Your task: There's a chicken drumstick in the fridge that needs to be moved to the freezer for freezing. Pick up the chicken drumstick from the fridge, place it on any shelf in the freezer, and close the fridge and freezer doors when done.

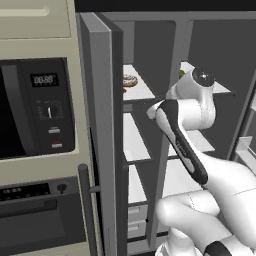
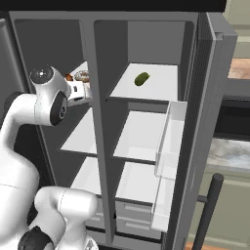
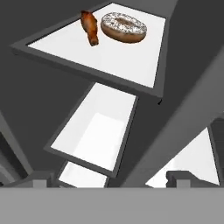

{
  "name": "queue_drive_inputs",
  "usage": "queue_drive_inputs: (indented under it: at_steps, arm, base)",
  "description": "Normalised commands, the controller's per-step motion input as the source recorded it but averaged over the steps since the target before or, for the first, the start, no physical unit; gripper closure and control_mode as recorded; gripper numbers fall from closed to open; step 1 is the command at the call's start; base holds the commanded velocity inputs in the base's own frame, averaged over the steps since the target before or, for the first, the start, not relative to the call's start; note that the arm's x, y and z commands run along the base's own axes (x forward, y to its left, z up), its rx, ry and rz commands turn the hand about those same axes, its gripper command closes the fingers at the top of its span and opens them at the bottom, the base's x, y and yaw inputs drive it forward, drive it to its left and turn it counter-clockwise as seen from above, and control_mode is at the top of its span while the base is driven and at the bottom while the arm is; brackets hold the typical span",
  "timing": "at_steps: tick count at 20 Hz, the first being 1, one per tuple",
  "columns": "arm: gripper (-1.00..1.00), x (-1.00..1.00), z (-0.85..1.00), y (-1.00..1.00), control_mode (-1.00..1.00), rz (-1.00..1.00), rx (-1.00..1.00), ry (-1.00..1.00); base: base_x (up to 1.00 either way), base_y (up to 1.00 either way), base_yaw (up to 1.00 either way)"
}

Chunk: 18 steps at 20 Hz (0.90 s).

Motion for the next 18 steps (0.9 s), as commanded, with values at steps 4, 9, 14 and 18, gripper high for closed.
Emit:
queue_drive_inputs:
  at_steps: [4, 9, 14, 18]
  arm:
    - [-1.00, -0.71, 0.09, -0.58, -1.00, -0.38, 0.00, 0.00]
    - [-1.00, -0.51, 0.14, -0.35, -1.00, -0.12, 0.16, 0.01]
    - [-1.00, -0.50, 0.11, -0.03, -1.00, 0.01, 0.08, -0.04]
    - [-1.00, -0.54, 0.22, 0.00, -1.00, 0.00, 0.02, -0.07]
  base:
    - [0.00, 0.00, 0.00]
    - [0.00, 0.00, 0.00]
    - [0.00, 0.00, 0.00]
    - [0.00, 0.00, 0.00]
